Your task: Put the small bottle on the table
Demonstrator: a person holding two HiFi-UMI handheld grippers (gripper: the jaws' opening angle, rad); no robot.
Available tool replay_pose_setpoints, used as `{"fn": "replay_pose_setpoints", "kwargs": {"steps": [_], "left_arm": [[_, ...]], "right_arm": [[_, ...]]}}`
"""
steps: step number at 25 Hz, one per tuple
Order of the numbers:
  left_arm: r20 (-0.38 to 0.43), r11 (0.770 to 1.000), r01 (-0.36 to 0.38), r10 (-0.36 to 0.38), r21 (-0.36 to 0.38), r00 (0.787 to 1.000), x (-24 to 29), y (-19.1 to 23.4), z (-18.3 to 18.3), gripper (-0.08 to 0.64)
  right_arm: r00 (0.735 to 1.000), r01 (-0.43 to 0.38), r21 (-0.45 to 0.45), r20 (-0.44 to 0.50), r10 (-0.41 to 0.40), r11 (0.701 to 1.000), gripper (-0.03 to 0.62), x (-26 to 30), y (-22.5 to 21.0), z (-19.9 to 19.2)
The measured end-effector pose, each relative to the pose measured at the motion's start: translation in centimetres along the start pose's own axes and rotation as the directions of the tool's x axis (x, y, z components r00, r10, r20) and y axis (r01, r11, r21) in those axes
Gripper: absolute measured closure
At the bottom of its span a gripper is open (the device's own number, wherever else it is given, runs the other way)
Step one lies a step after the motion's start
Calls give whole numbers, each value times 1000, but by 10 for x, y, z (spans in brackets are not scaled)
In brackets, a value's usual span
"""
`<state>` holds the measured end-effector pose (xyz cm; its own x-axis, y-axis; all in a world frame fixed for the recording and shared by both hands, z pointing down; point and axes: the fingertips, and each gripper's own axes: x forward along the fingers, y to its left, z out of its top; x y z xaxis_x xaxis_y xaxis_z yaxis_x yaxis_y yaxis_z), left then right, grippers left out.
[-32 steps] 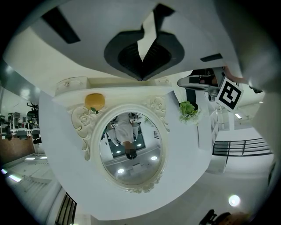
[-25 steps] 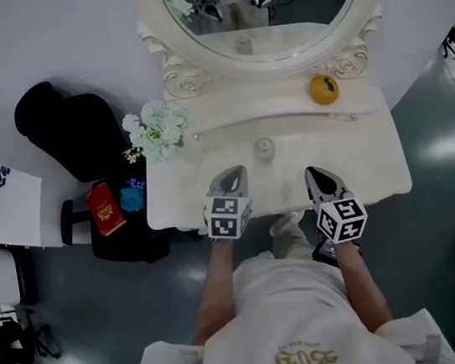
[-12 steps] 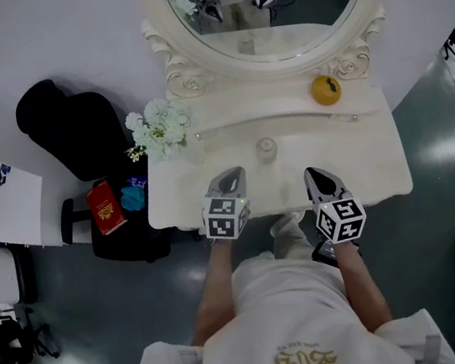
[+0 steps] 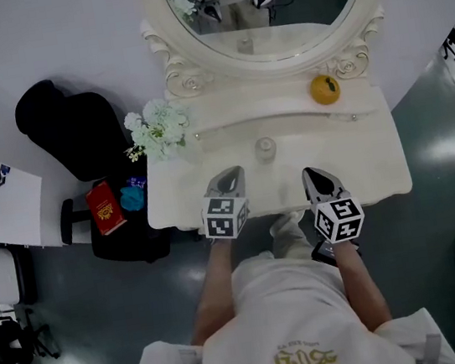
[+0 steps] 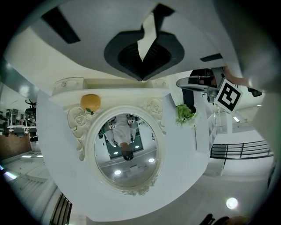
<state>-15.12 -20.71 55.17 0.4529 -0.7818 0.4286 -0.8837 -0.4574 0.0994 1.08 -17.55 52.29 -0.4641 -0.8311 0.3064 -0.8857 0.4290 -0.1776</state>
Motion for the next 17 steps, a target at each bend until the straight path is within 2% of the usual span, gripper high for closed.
{"fn": "replay_pose_setpoints", "kwargs": {"steps": [3, 8, 17], "left_arm": [[12, 1000, 14, -14, -20, 1000, 0, -1, 2, 543], [45, 993, 65, -61, -94, 997, 0, -6, 7, 543], [50, 990, 94, -89, -109, 995, 1, -10, 5, 543]], "right_arm": [[1000, 2, 2, 0, -2, 1000, 580, -1, -2, -1], [1000, 0, 1, -1, 0, 1000, 580, -1, -1, -1], [1000, 5, 2, 0, -5, 1000, 580, -3, -3, -1]]}}
